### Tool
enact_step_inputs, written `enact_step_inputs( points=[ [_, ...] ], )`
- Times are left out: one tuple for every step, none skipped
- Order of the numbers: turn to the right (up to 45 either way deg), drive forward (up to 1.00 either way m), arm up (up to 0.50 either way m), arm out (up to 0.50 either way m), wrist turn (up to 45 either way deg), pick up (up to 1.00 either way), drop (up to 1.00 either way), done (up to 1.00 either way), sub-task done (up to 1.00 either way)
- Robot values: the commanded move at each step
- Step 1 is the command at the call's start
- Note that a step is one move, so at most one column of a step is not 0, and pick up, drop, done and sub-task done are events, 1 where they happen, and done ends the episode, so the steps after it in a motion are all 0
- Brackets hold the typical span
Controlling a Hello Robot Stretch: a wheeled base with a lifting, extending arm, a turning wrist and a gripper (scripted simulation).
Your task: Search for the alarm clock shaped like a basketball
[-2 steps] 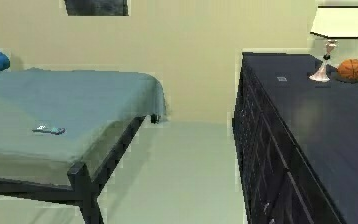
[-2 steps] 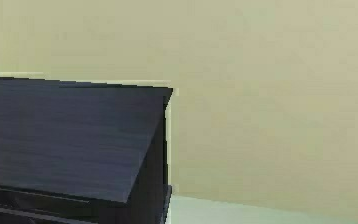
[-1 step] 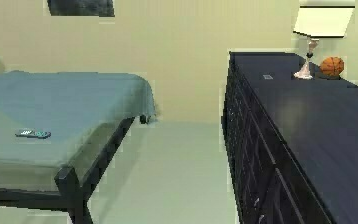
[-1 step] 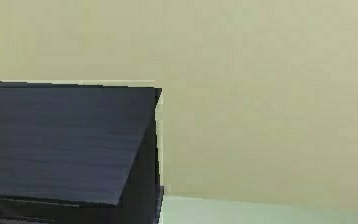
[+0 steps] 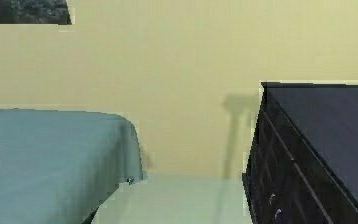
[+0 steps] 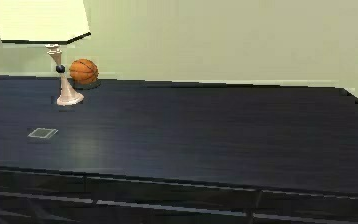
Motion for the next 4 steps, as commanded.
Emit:
enact_step_inputs(
  points=[
    [3.0, 0.0, 0.0, 0.0, 0.0, 0.0, 0.0, 0.0, 0.0],
    [0.0, 0.25, 0.0, 0.0, 0.0, 0.0, 0.0, 0.0, 0.0],
    [45.0, 0.0, 0.0, 0.0, 0.0, 0.0, 0.0, 0.0, 0.0],
    [30.0, 0.0, 0.0, 0.0, 0.0, 0.0, 0.0, 0.0, 0.0]
  ],
)
